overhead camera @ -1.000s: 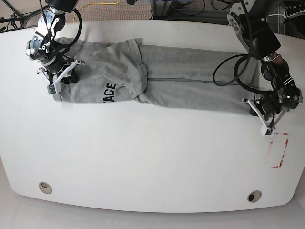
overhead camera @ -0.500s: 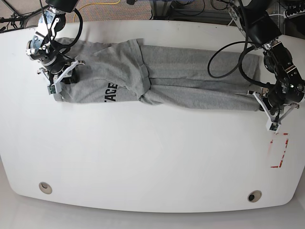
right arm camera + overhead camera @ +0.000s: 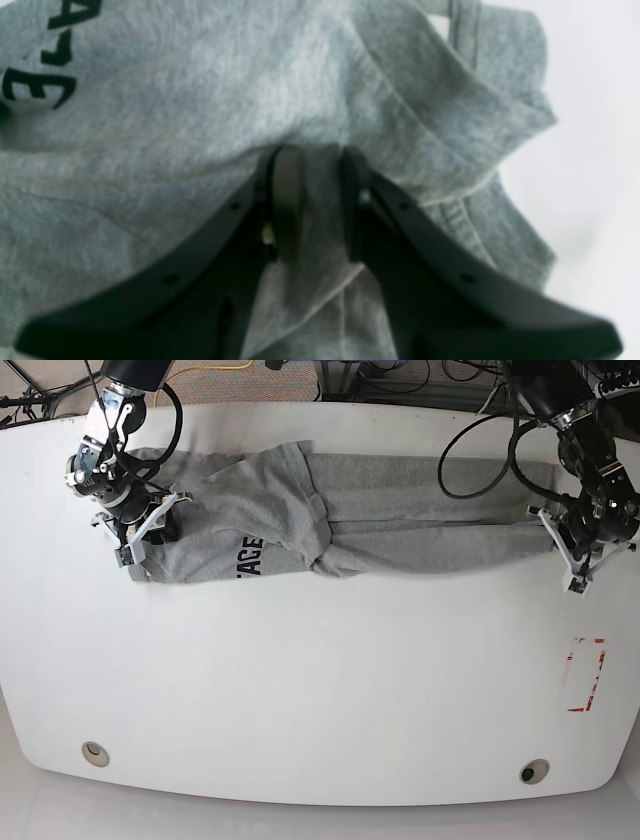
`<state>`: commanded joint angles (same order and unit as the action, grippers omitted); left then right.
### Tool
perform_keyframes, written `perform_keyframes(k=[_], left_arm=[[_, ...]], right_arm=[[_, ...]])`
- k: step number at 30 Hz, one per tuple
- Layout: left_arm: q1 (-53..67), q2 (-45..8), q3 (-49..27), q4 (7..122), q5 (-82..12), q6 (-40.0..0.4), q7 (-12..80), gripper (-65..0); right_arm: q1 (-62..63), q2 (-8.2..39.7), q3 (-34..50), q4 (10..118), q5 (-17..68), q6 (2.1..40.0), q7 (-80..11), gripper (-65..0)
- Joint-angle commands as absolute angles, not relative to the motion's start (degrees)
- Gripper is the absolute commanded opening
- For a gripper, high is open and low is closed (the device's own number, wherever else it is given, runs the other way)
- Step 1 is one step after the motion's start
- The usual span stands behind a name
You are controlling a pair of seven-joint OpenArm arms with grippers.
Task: Fold the T-shirt properly
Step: 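Grasp the shirt strip end with the left gripper and straighten it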
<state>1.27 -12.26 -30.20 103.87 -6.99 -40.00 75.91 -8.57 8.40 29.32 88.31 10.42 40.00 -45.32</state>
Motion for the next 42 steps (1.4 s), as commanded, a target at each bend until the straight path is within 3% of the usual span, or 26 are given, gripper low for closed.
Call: perform_keyframes(k=[28, 31, 38, 42], left_arm=[[11.21, -18.24, -25.36, 105.45, -6.37, -40.0, 75.91, -62.8], [11.3, -19.21, -24.22, 104.57, -6.37, -40.0, 75.91, -58.3], [12.79, -21.41, -22.81, 101.32, -6.37, -40.0, 75.91, -36.5], [12.62, -22.29, -22.9, 101.32, -6.81, -40.0, 75.91, -30.8]], right_arm=[[-8.31, 8.22, 29.23, 88.13, 10.33, 40.0, -45.23, -52.8], [-8.31, 8.22, 29.23, 88.13, 10.33, 40.0, -45.23, -52.8], [-8.22, 8.22, 29.05, 88.13, 10.33, 40.0, -45.23, -52.8], [-8.13, 8.22, 29.05, 88.13, 10.33, 40.0, -45.23, -52.8]])
